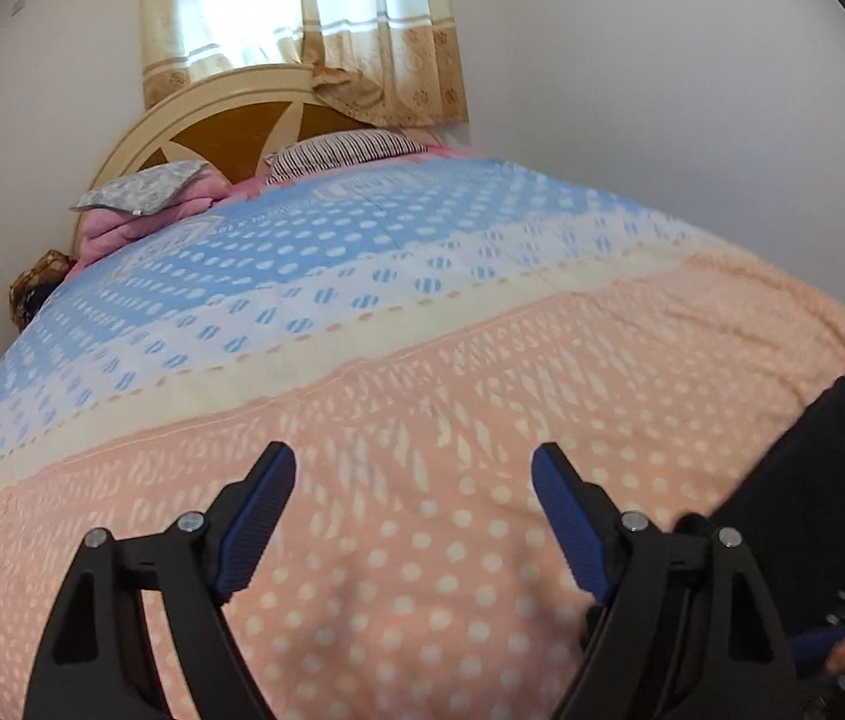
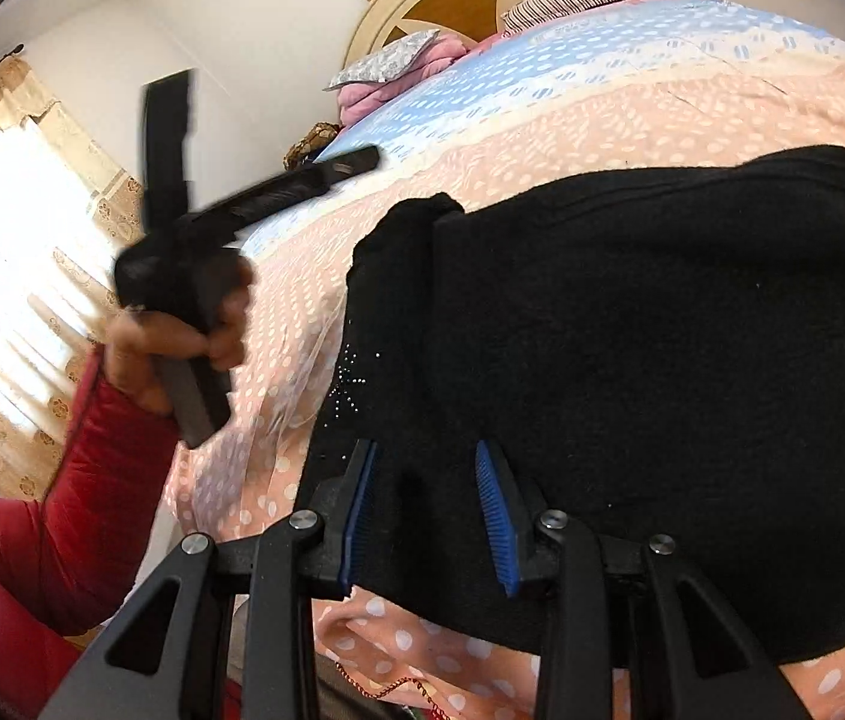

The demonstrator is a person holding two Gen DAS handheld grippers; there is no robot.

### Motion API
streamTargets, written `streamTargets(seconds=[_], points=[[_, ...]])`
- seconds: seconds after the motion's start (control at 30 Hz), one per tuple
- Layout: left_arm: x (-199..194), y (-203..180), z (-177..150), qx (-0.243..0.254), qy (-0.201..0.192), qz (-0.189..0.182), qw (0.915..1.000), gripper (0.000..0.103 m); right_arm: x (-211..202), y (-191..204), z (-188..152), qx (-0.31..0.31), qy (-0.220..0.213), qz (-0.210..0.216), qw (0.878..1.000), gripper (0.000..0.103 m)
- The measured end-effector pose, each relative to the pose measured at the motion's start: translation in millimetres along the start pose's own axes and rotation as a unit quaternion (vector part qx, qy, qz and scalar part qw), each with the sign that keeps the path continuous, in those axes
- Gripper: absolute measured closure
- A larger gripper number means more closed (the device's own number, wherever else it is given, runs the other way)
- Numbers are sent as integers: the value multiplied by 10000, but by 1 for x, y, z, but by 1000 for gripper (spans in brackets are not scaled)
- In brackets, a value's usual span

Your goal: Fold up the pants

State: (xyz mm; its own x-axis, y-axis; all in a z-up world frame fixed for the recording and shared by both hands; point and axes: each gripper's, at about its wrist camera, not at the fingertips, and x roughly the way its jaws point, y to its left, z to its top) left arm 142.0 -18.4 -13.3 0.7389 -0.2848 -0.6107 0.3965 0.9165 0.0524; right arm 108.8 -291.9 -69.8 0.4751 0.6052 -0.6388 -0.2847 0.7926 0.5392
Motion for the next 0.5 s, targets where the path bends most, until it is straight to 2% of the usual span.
streamTargets(seconds=[0.13,0.2,0.27,0.3,0.33,0.37,0.43,0.47,0.5], points=[[-25,-12,-27,222,224,-663,9973,19,0,-5,1,98,40,107,9999,68],[-20,-30,-46,528,448,-710,9951,19,-3,-10,0,149,30,152,9998,68],[3,-43,-58,748,750,-428,9935,18,-3,-10,-1,157,10,138,9998,68],[15,-45,-62,756,839,-373,9929,13,-2,-9,-2,140,-1,104,9998,68],[25,-44,-61,699,819,-386,9934,1,-2,-8,-2,126,-5,73,9999,68],[32,-41,-57,644,777,-280,9945,0,-1,-7,-3,114,7,1,9999,68],[43,-35,-42,692,701,-93,9951,0,1,-6,-1,113,0,-70,9999,68],[47,-30,-33,729,671,140,9950,1,0,-7,0,117,-2,-94,9999,68],[49,-24,-27,776,627,621,9931,12,-1,-6,0,113,-16,-115,9999,68]])
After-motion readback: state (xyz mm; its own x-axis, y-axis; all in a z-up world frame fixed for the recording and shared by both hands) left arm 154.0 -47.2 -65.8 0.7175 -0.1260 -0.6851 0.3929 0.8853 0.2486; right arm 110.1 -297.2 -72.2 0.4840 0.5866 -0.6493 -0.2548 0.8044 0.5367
